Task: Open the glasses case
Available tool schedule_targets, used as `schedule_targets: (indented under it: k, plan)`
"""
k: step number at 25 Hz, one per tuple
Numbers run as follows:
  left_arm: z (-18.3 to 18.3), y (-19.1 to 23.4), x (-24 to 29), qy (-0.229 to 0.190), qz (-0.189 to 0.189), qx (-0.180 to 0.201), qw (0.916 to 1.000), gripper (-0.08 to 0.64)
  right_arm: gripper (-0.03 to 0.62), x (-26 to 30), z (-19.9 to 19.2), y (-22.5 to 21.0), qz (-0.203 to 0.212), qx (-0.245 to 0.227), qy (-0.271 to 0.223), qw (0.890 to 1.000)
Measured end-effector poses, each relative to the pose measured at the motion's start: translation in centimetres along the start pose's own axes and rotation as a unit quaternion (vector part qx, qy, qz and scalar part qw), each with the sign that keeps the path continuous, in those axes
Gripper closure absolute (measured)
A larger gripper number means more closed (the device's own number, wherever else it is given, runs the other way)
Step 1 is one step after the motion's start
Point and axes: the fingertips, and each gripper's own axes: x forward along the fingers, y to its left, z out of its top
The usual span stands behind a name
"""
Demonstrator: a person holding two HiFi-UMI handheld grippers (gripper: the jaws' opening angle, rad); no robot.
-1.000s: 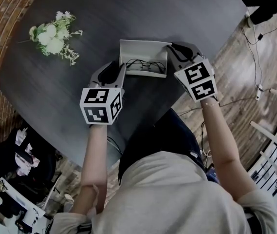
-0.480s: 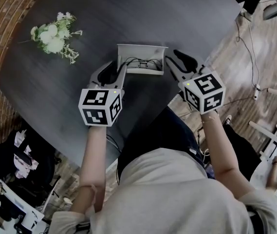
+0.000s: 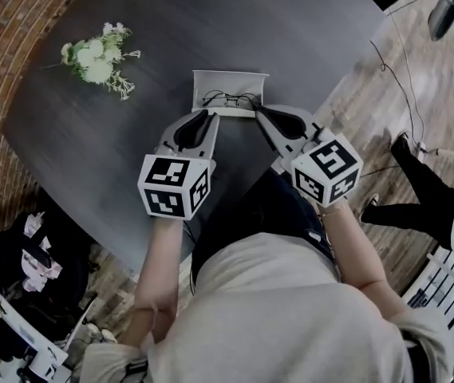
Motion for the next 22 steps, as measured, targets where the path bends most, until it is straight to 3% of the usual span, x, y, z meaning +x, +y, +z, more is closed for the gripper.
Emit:
schedule_targets:
  k: [10, 22]
  plan:
    - [-2.6, -1.8, -3.1, 0.012, 0.021, -0.012, 0.9996, 0.503, 0.587, -1.3, -0.3, 3.9, 0.019, -0.020, -0.006, 1.000]
    - [-4.8, -3.5, -3.4, 0.025, 0.022, -0.029, 0.9990, 0.503, 0.587, -2.6, -2.2, 5.4, 0.034, -0.031, 0.008, 0.999]
